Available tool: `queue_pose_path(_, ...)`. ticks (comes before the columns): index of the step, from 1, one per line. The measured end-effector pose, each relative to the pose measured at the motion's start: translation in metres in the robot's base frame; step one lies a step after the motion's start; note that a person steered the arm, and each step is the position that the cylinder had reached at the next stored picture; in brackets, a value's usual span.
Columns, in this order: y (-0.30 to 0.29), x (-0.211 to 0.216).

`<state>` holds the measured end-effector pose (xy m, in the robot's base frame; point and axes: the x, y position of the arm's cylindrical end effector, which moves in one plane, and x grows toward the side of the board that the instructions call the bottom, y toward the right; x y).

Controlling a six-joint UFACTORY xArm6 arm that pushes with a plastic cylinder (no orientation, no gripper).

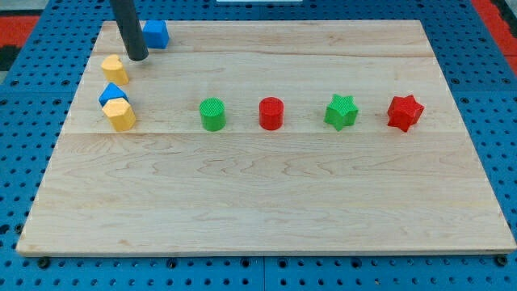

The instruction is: Push the blue cube slightly up

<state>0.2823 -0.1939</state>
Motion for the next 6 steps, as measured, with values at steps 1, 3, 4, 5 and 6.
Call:
queue_pose_path(1, -0.021, 0.013)
queue_pose_path(3, -0.037, -0.008)
queue_pose_path(4, -0.038, 0.027)
queue_pose_path(5, -0.027, 0.043)
queue_pose_path(6, -0.011, 0.037)
